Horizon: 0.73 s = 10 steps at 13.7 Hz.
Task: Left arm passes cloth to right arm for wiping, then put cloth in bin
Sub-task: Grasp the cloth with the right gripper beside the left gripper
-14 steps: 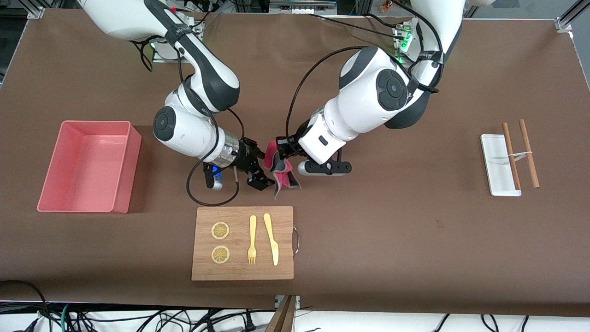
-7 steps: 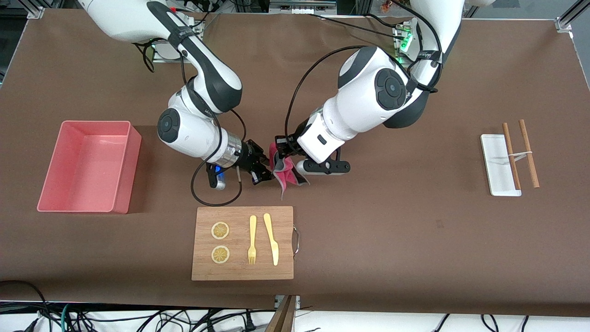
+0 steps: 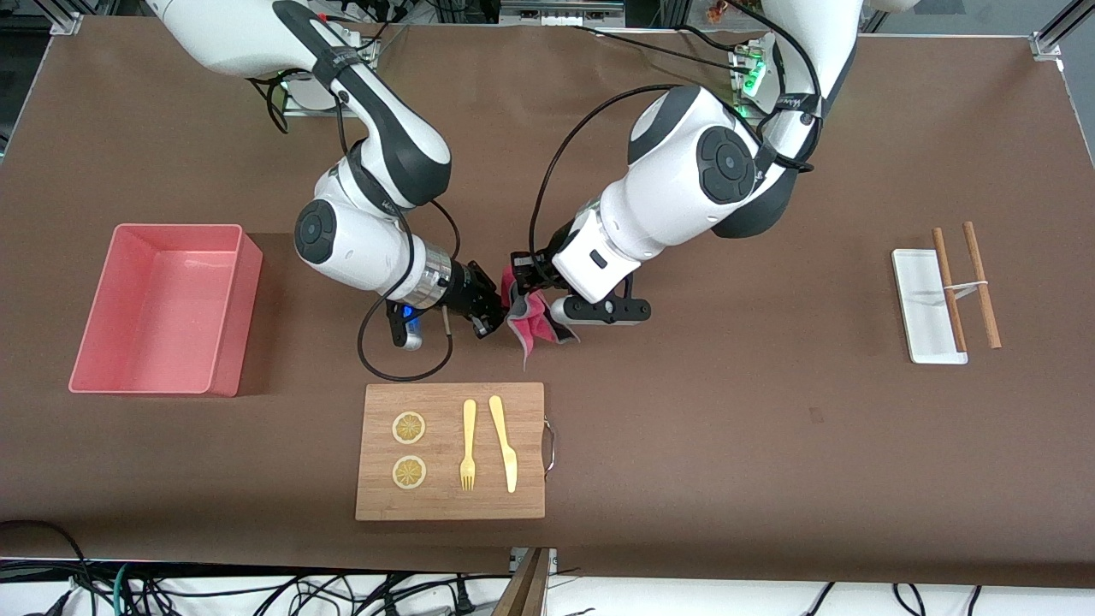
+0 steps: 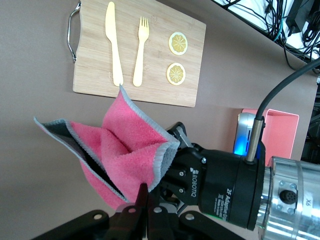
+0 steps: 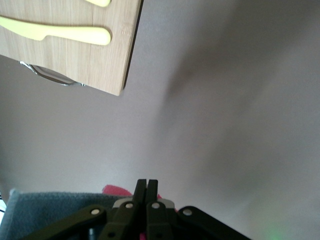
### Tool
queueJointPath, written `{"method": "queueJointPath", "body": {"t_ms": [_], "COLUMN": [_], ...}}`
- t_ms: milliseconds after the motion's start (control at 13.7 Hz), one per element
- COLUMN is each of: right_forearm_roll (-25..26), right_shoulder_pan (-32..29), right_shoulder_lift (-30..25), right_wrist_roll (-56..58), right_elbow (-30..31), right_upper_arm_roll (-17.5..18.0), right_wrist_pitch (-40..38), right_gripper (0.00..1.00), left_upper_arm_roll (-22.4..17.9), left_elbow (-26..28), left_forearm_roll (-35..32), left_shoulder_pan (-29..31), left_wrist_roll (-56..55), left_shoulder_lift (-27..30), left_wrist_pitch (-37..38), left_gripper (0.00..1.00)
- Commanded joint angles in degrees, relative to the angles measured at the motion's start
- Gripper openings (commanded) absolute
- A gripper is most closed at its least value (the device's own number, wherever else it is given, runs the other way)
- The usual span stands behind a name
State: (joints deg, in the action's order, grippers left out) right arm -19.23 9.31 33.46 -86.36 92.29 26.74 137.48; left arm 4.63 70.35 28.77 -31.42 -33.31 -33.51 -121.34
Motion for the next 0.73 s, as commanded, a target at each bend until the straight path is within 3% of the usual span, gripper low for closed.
{"method": "queueJointPath", "body": {"t_ms": [0,656], "right_forearm_roll": [-0.99,-0.81], "right_shoulder_pan": [-0.70,-2.98], "right_shoulder_lift": [-0.85,-2.26], "right_wrist_roll": [0.40,5.32], "right_elbow": [0.17,-1.94], "right_upper_arm_roll": [1.29,1.29], "right_wrist_pitch": [-1.33,-8.89], "right_gripper": [0.00,0.00], "left_upper_arm_roll": [-0.23,-0.23], "left_elbow": [-0.48,-0.48], "left_forearm_roll": [1.73,1.64], "left_shoulder_pan": [0.04,0.13], "left_wrist_roll": [1.49,1.14], "left_shoulder_lift": [0.38,0.46], "left_wrist_pitch": [0.23,0.23], "left_gripper": [0.00,0.00]}}
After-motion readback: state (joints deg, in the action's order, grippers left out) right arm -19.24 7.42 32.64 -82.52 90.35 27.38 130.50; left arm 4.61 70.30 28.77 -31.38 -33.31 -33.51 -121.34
